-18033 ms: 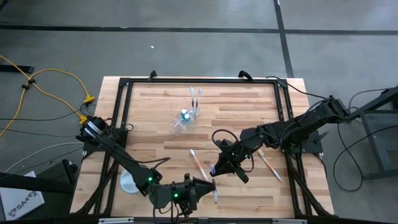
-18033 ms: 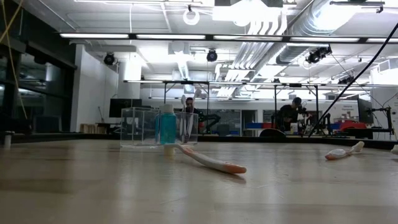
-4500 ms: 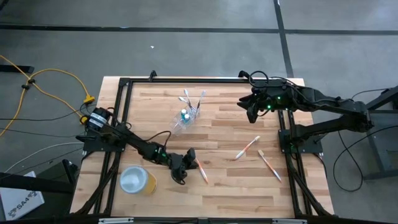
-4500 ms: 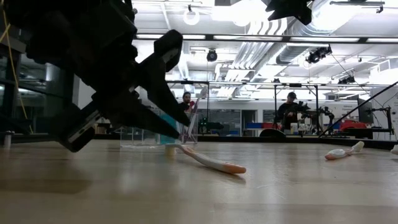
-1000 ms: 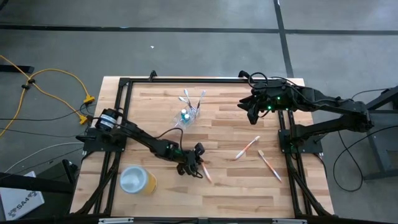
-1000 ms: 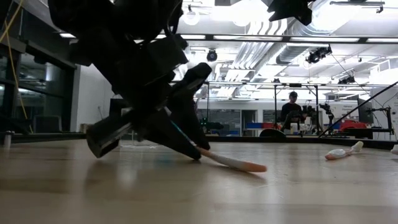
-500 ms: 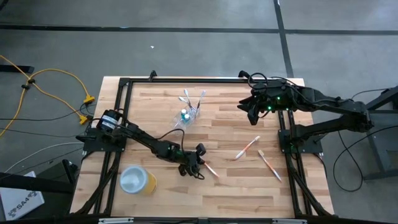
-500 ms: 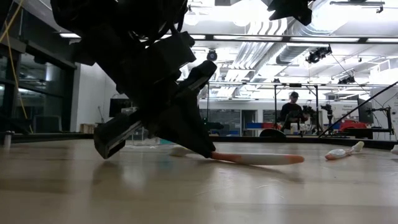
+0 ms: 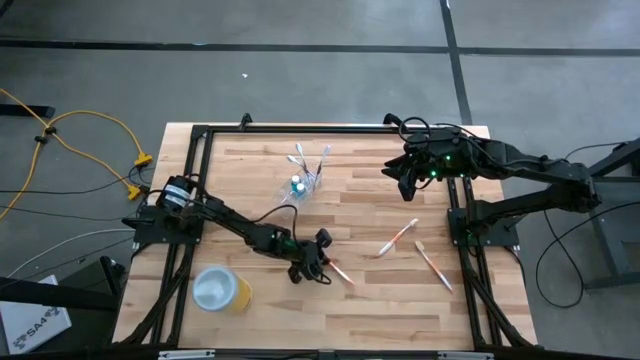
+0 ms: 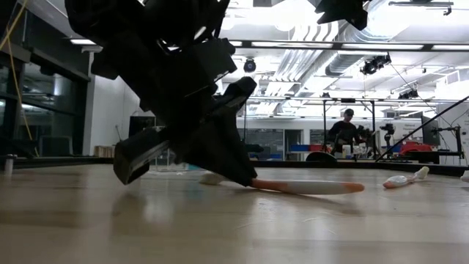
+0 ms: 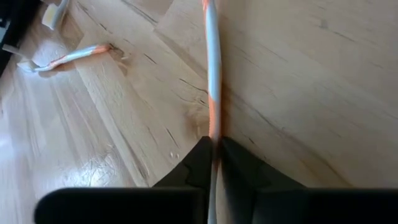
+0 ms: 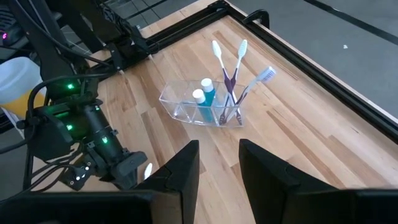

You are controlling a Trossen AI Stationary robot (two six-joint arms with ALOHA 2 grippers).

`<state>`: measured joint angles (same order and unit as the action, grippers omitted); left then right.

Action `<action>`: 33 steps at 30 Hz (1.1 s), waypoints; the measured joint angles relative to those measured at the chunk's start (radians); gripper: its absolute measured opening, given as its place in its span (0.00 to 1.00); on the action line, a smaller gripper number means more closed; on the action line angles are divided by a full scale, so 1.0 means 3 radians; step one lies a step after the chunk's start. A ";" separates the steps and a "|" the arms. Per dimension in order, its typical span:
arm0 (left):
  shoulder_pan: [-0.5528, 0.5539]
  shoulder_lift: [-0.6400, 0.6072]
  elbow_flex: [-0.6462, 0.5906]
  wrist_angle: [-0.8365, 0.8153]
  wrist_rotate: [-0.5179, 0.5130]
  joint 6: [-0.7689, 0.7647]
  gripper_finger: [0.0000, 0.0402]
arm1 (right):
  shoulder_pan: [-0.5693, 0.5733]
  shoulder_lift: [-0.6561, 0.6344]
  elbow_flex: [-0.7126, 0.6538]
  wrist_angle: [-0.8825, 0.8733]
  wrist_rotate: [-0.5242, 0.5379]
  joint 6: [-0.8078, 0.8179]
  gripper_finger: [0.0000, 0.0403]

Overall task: Pick & Place toothbrushing station
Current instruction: Put the left orange toothbrush into the transparent organizer

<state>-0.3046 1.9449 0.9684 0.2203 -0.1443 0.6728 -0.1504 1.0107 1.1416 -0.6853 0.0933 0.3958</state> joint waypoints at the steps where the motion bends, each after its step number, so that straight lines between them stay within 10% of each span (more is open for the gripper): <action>1: -0.0001 0.0000 0.0000 0.0001 0.0000 -0.0007 0.08 | 0.0000 0.0000 0.0000 0.0000 0.0000 0.0000 0.26; 33: 0.0023 0.0008 0.0140 -0.0057 0.0255 -0.0518 0.17 | 0.0001 0.0000 -0.0001 -0.0048 -0.0072 0.0000 0.26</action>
<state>-0.2976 1.9472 1.0105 0.2031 -0.0678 0.5172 -0.1501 1.0107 1.1413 -0.6998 0.0717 0.3958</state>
